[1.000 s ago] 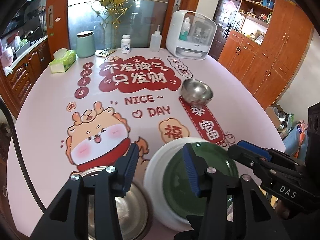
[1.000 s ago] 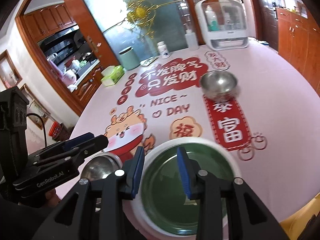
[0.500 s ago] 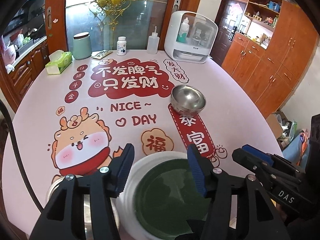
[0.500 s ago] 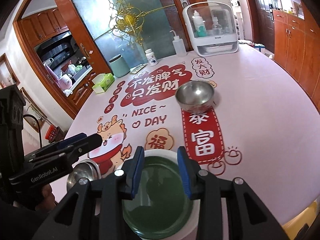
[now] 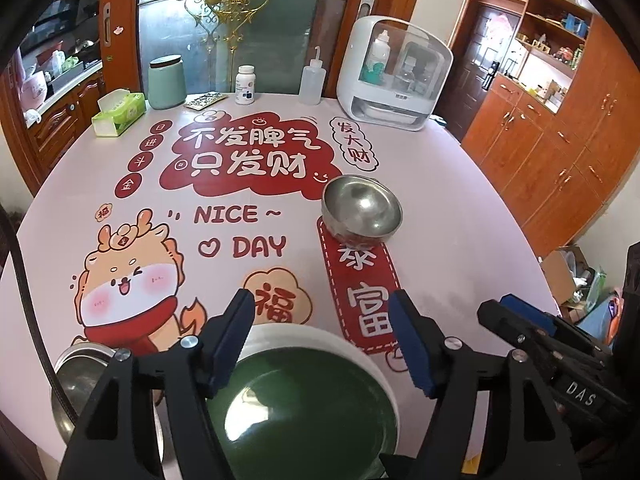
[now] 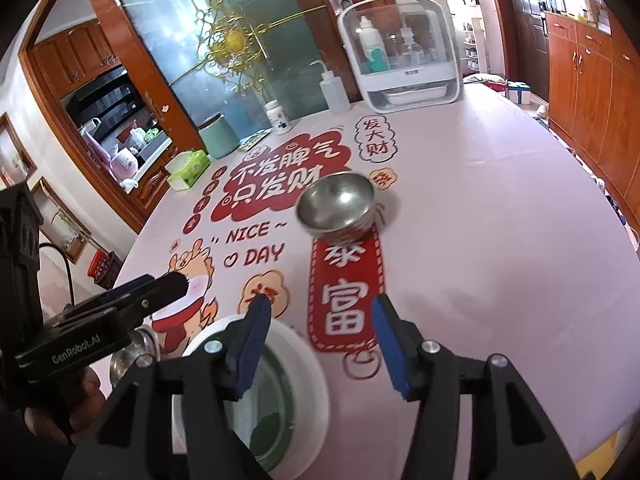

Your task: Organize plates and bowls

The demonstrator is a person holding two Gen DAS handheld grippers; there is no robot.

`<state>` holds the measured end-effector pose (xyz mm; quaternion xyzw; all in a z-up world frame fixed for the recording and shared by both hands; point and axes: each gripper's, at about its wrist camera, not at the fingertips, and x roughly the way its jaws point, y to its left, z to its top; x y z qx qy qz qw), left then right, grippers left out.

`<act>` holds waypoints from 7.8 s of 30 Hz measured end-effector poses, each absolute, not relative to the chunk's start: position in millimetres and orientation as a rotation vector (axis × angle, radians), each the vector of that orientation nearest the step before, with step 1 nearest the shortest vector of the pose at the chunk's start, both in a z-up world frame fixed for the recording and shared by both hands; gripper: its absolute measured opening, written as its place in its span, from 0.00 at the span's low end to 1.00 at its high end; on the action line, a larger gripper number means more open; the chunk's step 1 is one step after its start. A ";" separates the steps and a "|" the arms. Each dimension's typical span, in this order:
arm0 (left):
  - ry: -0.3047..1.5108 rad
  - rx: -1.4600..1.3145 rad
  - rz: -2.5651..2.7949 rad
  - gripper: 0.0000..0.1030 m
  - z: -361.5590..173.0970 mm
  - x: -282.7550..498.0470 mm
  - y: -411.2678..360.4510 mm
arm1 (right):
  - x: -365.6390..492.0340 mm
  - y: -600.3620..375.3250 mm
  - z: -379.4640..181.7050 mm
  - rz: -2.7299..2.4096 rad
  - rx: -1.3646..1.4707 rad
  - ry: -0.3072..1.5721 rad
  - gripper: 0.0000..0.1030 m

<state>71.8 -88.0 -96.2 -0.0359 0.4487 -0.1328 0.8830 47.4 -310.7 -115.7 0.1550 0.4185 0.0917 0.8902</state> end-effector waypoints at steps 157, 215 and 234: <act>1.114 -0.105 -0.076 0.14 -131.7 36.4 -6.3 | 58.2 -187.6 -128.4 0.560 0.278 1.076 0.13; 1.308 0.206 -0.313 0.28 -170.6 29.8 123.5 | 6.0 -37.1 -172.5 0.371 0.443 1.181 0.19; 1.266 0.177 -0.313 0.53 -159.4 23.3 130.8 | -0.1 -35.9 -166.0 0.375 0.432 1.163 0.35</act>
